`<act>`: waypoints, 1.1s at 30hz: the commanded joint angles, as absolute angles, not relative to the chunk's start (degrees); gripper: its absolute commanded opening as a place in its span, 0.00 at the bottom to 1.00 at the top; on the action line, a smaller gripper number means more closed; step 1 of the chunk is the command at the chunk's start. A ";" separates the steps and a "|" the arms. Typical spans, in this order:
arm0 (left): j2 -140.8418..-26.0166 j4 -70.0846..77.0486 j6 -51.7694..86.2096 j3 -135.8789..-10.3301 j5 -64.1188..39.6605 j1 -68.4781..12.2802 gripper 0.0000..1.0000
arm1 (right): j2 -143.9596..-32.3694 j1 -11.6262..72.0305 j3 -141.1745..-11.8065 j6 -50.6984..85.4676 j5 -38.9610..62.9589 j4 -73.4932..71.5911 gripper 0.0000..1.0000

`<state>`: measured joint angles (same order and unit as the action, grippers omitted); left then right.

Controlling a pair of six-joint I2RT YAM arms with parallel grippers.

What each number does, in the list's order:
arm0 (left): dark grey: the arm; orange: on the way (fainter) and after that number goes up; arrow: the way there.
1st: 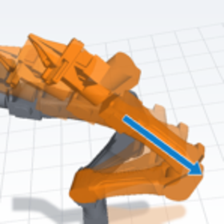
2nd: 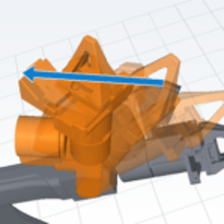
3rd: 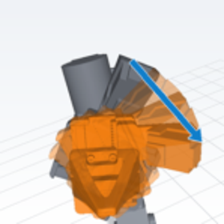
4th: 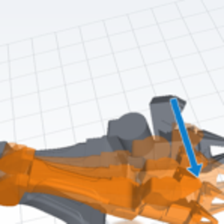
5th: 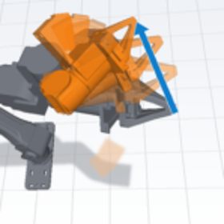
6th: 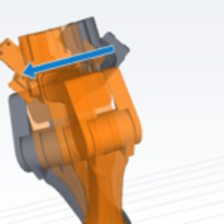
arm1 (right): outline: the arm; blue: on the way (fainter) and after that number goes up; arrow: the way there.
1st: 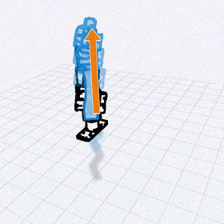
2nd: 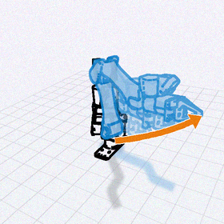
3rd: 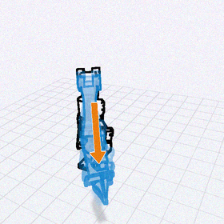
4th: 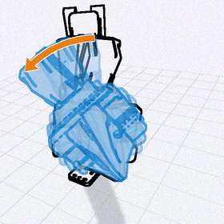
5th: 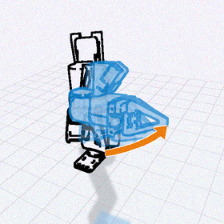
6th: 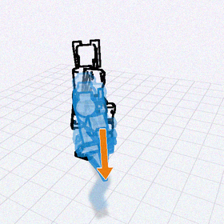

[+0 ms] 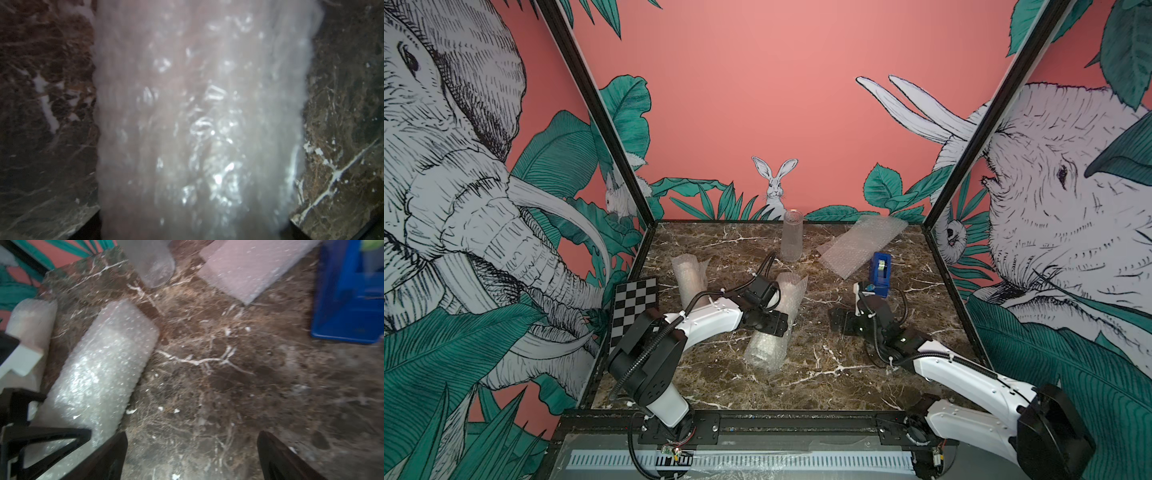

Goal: Wrap vases in bubble wrap
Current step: Move the wrapped vase to the center of the board.

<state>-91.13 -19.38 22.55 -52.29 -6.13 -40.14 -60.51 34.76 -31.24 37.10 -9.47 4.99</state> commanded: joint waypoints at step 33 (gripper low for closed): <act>-96.71 -25.09 25.42 -72.04 2.01 -19.95 1.00 | -67.58 21.52 -46.87 28.55 -2.26 16.36 0.90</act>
